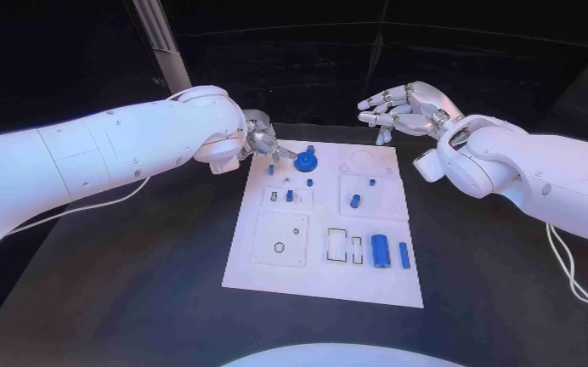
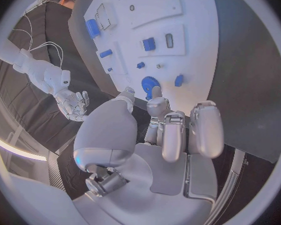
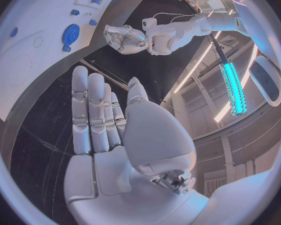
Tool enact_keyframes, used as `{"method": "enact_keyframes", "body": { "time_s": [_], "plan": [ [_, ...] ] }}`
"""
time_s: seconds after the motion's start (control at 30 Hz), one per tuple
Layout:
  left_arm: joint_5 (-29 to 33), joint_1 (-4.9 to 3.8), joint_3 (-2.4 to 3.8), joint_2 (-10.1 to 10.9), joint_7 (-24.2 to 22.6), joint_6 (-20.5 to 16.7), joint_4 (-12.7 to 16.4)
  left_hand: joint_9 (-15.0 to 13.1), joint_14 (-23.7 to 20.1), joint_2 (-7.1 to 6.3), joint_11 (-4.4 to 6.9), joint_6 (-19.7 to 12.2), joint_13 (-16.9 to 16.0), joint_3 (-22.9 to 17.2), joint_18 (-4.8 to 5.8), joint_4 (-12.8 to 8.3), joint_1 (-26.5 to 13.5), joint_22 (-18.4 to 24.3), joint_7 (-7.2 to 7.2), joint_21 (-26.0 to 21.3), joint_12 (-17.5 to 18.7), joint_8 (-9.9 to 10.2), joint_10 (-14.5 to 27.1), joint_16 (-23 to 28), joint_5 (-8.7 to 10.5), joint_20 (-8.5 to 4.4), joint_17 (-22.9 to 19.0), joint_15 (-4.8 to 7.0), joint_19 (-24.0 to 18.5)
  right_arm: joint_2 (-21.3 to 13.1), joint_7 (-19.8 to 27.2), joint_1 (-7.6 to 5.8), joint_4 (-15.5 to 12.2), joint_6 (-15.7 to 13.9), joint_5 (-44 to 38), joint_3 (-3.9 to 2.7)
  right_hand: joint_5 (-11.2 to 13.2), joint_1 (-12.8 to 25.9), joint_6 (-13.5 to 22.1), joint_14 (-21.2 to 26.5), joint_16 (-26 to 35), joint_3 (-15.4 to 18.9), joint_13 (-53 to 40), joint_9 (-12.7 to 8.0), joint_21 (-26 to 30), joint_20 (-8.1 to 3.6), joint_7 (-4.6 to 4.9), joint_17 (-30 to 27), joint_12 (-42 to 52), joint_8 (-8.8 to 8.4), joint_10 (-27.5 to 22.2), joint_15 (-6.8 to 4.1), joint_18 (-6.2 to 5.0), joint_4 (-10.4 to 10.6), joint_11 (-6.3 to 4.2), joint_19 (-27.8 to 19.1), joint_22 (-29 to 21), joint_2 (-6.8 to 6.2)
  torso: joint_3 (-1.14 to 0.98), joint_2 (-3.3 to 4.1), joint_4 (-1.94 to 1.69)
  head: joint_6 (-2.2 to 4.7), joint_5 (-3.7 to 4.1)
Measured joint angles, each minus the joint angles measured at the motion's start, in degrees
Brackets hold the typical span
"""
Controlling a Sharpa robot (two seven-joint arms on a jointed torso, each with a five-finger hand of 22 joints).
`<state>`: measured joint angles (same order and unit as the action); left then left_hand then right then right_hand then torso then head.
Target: Assemble the parts on the task board
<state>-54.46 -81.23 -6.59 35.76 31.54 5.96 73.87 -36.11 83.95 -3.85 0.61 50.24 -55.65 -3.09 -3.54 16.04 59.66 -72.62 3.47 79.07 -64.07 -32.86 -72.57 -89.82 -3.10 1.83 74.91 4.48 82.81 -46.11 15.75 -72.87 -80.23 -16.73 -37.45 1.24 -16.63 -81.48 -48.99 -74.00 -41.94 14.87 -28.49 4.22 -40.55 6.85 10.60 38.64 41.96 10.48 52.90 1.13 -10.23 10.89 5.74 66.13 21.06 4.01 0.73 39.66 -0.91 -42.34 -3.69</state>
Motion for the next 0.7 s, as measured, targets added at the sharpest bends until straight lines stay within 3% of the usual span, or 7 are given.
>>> {"method": "enact_keyframes", "body": {
  "time_s": [0.13,0.33,0.7],
  "plan": [
    [0.0,-0.49,0.09,-1.8,-0.3,1.9,-4.3,0.8,0.0,0.77,-0.21,0.0,0.1,0.4,0.00,-0.1,1.3,0.0,0.00,0.0,0.0,0.3,0.2,0.0,0.00,0.00,0.0,0.00,0.0,0.3,0.0,0.00,0.1,0.0,0.0,0.00,0.0,0.0,0.0,0.0,0.0,0.0,0.0,0.0,0.2,0.00,0.00,0.0,0.0,0.00,0.0,0.00,0.00,0.0,0.00,0.0,0.0,0.00,-0.02,0.06,0.12,0.08,-0.20],
    [0.0,-0.53,0.04,-4.3,-0.8,5.1,-9.6,1.1,0.0,1.09,-0.21,0.2,0.0,0.6,0.00,0.1,1.7,-0.1,0.22,0.0,0.0,0.4,0.2,0.0,0.00,0.00,0.0,0.00,0.0,0.6,0.0,0.00,0.3,0.1,0.0,0.00,0.0,0.0,0.2,0.0,0.0,0.0,0.1,0.0,0.2,0.00,0.20,0.0,0.0,0.33,0.0,0.00,0.00,0.0,0.00,0.0,0.0,0.00,0.07,0.34,0.37,0.23,-0.37],
    [-2.0,0.62,-0.25,-8.0,-1.7,9.0,-16.3,1.3,0.0,1.36,-0.21,0.6,-0.2,0.9,0.00,0.1,1.9,-0.2,0.20,0.0,0.0,0.4,0.2,0.0,0.00,0.00,0.0,0.01,0.0,1.0,0.0,0.04,0.5,0.1,0.1,0.01,0.0,0.0,0.4,0.0,0.0,0.0,0.4,0.0,0.2,0.00,0.01,-0.1,0.0,0.33,-0.2,0.00,0.00,0.0,0.21,0.0,0.0,0.00,0.14,0.58,0.52,0.12,-0.60]
  ]
}}
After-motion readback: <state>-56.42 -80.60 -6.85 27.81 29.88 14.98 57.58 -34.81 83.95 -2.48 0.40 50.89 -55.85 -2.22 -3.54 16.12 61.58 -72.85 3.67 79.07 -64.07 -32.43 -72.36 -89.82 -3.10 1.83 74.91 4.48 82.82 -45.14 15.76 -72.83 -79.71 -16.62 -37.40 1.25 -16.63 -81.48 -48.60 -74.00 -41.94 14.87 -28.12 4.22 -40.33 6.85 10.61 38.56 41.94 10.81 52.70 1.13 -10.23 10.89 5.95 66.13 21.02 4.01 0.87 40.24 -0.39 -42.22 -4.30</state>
